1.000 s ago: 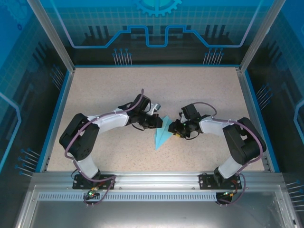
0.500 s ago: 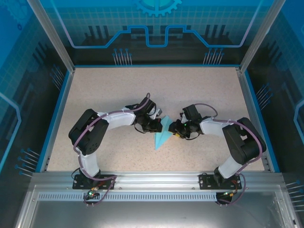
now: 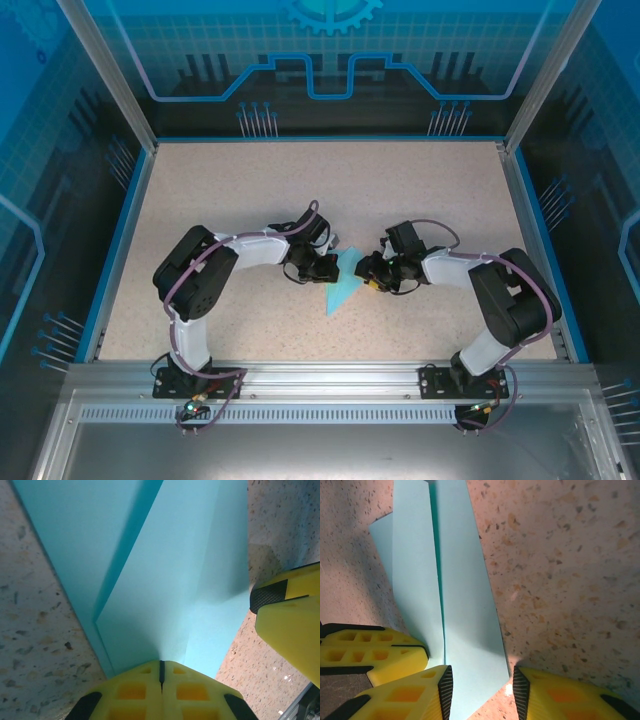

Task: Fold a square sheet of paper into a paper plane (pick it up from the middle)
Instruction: Turn over the paper at the center of the table.

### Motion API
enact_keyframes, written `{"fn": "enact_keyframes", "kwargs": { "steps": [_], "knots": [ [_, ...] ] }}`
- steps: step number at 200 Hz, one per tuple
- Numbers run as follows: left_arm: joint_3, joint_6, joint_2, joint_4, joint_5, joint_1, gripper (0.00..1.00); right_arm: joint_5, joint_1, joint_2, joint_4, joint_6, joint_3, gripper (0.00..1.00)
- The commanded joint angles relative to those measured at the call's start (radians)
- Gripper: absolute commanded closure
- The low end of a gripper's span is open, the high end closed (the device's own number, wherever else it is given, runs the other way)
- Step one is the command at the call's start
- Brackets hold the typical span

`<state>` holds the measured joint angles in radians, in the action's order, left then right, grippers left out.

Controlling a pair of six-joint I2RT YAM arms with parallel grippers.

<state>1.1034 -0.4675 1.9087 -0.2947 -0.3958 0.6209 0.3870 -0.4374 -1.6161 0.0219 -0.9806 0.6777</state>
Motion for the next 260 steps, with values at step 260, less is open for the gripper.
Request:
{"fn": "enact_keyframes", "kwargs": {
  "steps": [260],
  "knots": [
    [-0.143, -0.111, -0.038, 0.17, -0.11, -0.113, 1.0, 0.076, -0.062, 0.002, -0.219, -0.117, -0.064, 0.55]
  ]
}}
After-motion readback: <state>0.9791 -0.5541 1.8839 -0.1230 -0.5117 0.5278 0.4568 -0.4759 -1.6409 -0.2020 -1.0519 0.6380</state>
